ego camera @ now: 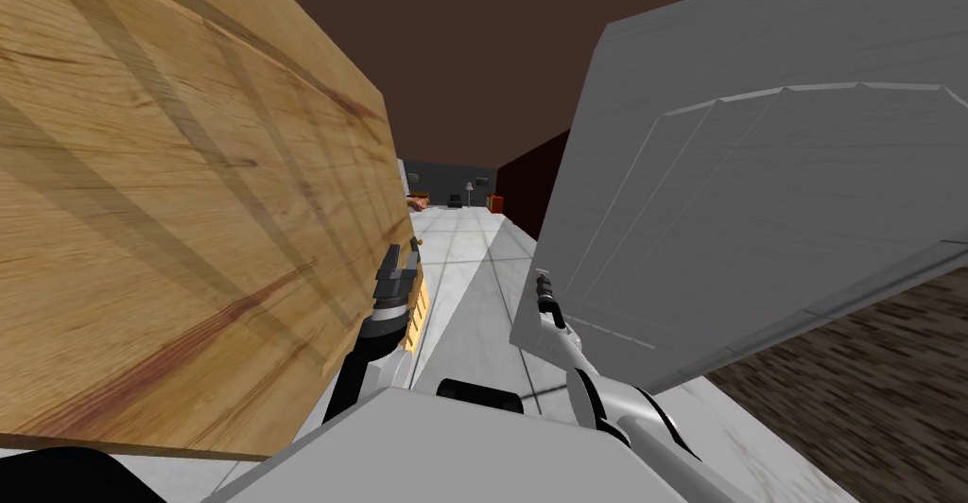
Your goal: Push the door open
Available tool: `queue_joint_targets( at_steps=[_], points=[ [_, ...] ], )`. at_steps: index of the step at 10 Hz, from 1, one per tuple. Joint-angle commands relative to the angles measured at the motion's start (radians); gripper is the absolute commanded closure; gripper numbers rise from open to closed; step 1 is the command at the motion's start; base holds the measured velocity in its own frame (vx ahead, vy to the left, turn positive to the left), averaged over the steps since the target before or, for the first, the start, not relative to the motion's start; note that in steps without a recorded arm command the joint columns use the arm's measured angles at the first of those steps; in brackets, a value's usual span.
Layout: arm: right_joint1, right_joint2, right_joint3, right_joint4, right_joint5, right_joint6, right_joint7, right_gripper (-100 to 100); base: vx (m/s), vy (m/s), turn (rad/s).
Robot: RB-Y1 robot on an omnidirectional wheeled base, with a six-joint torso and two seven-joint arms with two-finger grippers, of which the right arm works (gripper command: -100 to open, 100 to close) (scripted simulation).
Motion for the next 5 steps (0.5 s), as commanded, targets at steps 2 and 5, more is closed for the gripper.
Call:
queue_joint_targets(
  at_steps=[2, 5],
  points=[
    [-0.013, -0.022, -0.013, 0.036, -0.006, -0.022, -0.001, 100, 0.115, 0.052, -0.037],
    [-0.007, -0.043, -0.047, 0.039, -0.022, -0.023, 0.011, 100, 0.181, 0.075, -0.057]
  ],
)
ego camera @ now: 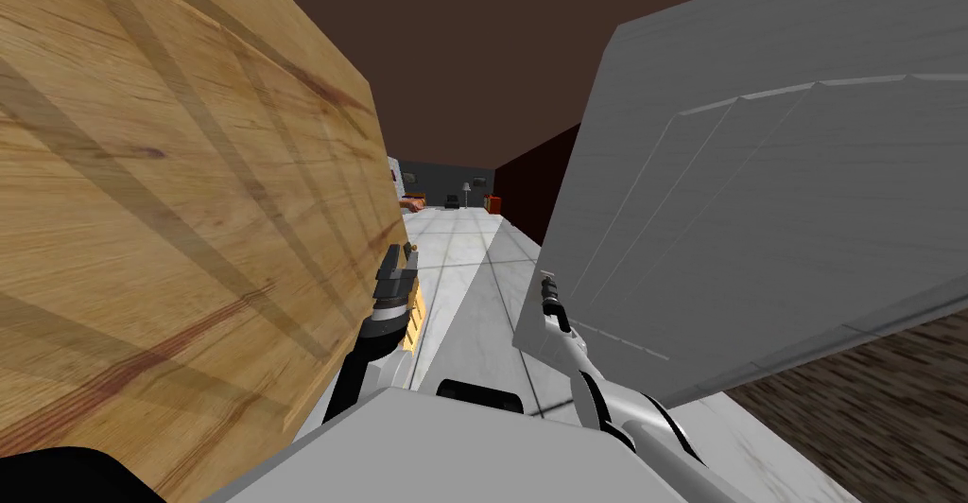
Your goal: Push the door open
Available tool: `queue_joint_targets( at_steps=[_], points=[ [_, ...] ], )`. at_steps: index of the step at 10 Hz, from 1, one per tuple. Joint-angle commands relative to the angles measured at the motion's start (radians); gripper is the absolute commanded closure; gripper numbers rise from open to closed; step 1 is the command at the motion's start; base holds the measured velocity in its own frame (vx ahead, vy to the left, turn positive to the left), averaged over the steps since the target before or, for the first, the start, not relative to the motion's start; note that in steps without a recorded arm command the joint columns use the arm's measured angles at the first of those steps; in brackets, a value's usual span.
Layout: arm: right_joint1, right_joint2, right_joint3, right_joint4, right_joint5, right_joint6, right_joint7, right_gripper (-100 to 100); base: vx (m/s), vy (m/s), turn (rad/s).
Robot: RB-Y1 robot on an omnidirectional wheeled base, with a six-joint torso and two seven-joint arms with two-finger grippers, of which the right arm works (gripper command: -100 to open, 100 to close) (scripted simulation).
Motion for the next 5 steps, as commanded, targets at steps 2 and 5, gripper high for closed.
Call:
queue_joint_targets(
  at_steps=[2, 5],
  points=[
    [-0.025, -0.034, -0.027, 0.043, -0.013, -0.015, 0.004, 100, 0.147, 0.06, -0.048],
    [-0.023, -0.043, -0.041, 0.045, -0.019, -0.015, 0.009, 100, 0.136, 0.061, -0.042]
  ],
)
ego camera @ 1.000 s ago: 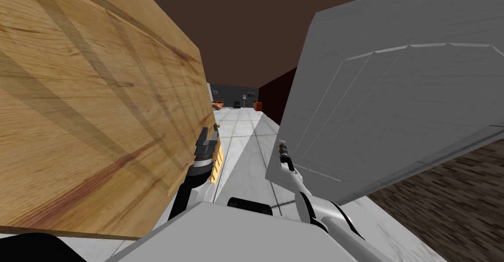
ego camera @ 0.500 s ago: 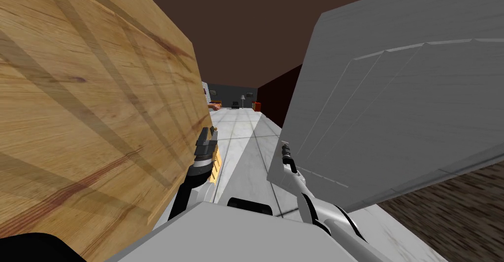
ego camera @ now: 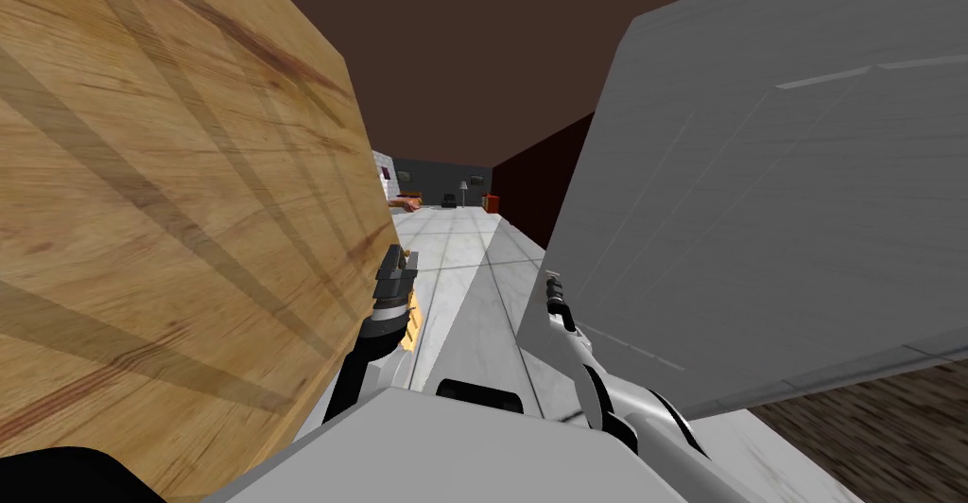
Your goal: Push the door open
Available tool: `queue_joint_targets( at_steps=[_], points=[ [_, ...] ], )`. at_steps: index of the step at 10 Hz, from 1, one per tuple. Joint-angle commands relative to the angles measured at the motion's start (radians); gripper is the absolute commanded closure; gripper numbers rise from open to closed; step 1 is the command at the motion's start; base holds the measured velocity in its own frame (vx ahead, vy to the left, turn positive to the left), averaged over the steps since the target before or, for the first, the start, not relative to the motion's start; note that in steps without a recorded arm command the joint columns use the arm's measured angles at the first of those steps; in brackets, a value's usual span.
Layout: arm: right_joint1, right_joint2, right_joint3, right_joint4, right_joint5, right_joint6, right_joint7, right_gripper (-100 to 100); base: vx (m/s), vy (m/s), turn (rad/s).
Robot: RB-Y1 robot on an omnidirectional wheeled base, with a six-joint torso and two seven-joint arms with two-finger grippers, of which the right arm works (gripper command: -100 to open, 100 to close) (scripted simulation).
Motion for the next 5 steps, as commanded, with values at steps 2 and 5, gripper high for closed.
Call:
queue_joint_targets(
  at_steps=[2, 5],
  points=[
    [0.009, -0.014, -0.021, -0.007, -0.009, -0.001, 0.007, 100, 0.121, 0.057, -0.051],
    [0.014, -0.031, -0.048, -0.005, -0.021, -0.002, 0.016, 100, 0.178, 0.078, -0.061]
  ],
)
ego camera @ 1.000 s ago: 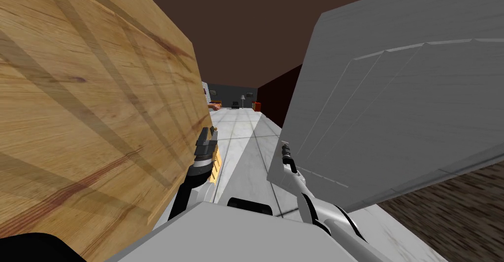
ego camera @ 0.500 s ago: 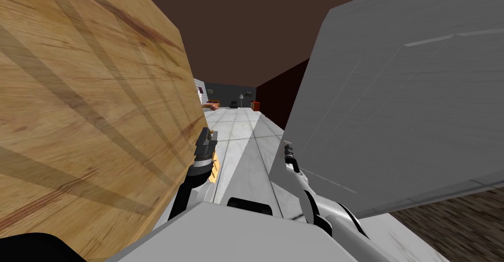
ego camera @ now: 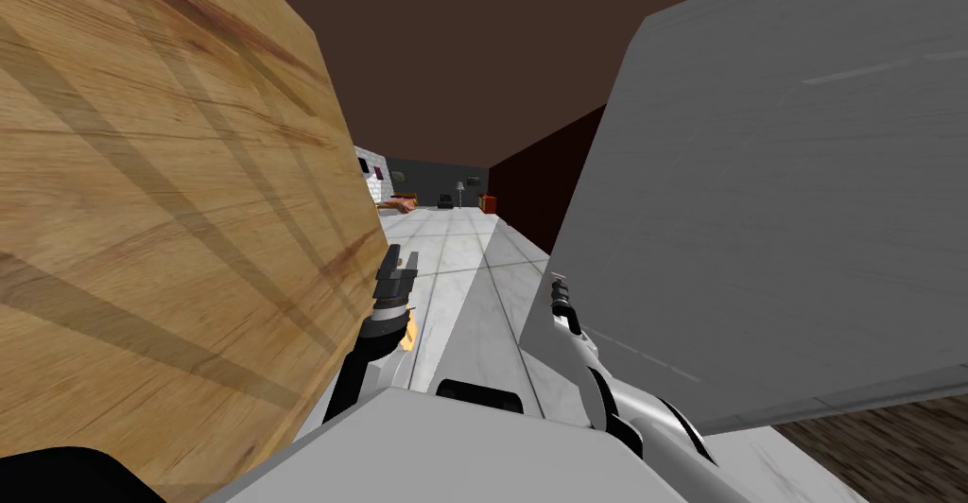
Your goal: Push the door open
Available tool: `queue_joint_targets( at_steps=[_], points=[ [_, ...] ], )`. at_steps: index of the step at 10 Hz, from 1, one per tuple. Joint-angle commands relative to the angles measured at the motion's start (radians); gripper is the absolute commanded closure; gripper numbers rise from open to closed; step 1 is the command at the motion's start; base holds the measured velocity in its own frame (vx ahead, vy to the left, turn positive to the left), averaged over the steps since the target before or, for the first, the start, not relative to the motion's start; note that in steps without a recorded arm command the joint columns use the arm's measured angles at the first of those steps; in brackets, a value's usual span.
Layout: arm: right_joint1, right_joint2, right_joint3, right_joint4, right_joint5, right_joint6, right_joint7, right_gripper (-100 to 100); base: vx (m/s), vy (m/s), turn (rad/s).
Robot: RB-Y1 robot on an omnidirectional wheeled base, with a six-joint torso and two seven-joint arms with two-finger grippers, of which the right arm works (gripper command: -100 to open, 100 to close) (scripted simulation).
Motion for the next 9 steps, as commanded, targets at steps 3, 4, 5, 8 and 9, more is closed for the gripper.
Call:
queue_joint_targets(
  at_steps=[3, 4, 5, 8, 9],
  points=[
    [-0.002, -0.029, -0.027, 0.012, -0.013, -0.011, 0.004, 100, 0.186, 0.082, -0.054],
    [-0.002, -0.029, -0.027, 0.012, -0.013, -0.011, 0.004, 100, 0.108, 0.047, -0.039],
    [0.0, -0.036, -0.039, 0.013, -0.018, -0.011, 0.009, 100, 0.13, 0.037, -0.035],
    [0.001, -0.044, -0.05, 0.021, -0.024, -0.016, 0.013, 100, 0.092, 0.026, -0.028],
    [0.003, -0.048, -0.058, 0.022, -0.027, -0.017, 0.016, 100, 0.186, 0.017, -0.042]
  ],
)
